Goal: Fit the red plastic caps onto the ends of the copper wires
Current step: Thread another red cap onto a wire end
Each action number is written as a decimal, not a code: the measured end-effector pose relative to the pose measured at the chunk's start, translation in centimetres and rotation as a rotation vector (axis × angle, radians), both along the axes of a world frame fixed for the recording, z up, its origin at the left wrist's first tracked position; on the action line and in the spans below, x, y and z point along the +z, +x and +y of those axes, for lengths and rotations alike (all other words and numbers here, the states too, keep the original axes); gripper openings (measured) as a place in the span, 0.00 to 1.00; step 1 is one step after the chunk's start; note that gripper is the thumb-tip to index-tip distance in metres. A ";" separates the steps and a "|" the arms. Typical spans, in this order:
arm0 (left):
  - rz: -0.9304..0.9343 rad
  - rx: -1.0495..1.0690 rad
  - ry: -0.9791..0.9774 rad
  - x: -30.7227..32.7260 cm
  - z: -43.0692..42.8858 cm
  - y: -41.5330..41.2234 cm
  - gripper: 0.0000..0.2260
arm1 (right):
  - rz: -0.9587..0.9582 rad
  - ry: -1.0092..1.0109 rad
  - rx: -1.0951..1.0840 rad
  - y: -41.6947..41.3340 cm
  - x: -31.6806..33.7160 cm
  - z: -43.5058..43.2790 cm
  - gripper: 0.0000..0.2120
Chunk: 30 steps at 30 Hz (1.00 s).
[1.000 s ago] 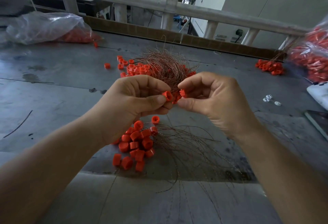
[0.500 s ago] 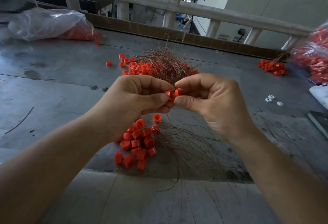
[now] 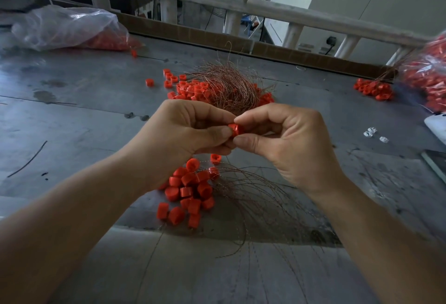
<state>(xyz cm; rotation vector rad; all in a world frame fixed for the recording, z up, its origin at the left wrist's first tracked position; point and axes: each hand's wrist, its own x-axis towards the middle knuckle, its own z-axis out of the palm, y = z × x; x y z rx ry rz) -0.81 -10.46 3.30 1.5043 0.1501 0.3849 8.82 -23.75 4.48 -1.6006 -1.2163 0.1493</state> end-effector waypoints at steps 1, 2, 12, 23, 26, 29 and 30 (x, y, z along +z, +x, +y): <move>0.003 -0.007 0.003 0.0 0.0 0.0 0.09 | 0.002 -0.001 0.002 0.0 0.0 0.0 0.12; 0.004 -0.015 0.003 0.0 0.0 0.0 0.10 | 0.008 -0.002 0.006 0.0 0.0 0.0 0.12; 0.011 -0.033 -0.035 -0.1 0.1 -0.1 0.09 | 0.020 0.009 0.026 0.2 0.1 0.0 0.09; 0.016 -0.011 -0.020 0.0 -0.4 -0.4 0.08 | -0.139 0.060 -0.076 -0.3 -0.5 0.1 0.10; 0.028 -0.045 -0.085 0.1 -0.3 -0.5 0.08 | -0.140 0.097 -0.062 -0.4 -0.6 0.0 0.11; 0.037 -0.079 -0.097 0.2 -0.3 -0.6 0.09 | -0.081 0.084 -0.037 -0.2 -0.4 0.0 0.08; 0.039 -0.086 -0.094 0.2 -0.3 -0.6 0.09 | -0.058 0.075 -0.026 -0.2 -0.3 0.0 0.07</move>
